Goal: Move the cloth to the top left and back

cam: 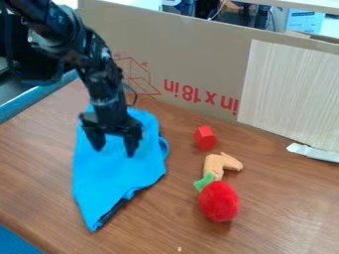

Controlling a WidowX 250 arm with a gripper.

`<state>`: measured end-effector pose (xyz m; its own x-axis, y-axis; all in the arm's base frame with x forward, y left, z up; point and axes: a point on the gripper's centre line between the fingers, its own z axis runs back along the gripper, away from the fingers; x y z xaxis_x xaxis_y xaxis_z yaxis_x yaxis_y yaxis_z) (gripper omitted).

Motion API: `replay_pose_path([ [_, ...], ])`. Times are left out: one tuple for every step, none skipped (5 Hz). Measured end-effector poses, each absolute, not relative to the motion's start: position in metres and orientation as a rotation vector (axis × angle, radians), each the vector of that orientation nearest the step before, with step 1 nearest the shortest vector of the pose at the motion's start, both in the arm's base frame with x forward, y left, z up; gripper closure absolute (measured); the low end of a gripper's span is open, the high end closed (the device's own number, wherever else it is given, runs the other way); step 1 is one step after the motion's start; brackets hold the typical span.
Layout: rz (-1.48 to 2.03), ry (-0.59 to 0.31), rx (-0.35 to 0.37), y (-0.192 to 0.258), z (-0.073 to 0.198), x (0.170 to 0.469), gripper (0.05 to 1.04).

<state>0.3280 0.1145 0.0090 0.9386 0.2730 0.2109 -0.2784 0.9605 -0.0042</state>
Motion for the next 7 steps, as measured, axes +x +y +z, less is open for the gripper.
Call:
replay_pose_path([
  [0.262,-0.210,0.016,0.112,0.006,0.326,0.085],
  [0.270,-0.197,0.015,0.113,0.001,0.325,0.085],
  [0.299,-0.189,0.022,0.120,-0.002,0.339,0.083],
  [0.342,-0.187,0.038,0.131,-0.004,0.363,0.083],
  [0.365,-0.185,0.055,0.140,-0.005,0.379,0.083],
  [0.392,-0.191,0.061,0.148,-0.004,0.394,0.083],
  [0.432,-0.183,0.058,0.156,-0.005,0.408,0.083],
])
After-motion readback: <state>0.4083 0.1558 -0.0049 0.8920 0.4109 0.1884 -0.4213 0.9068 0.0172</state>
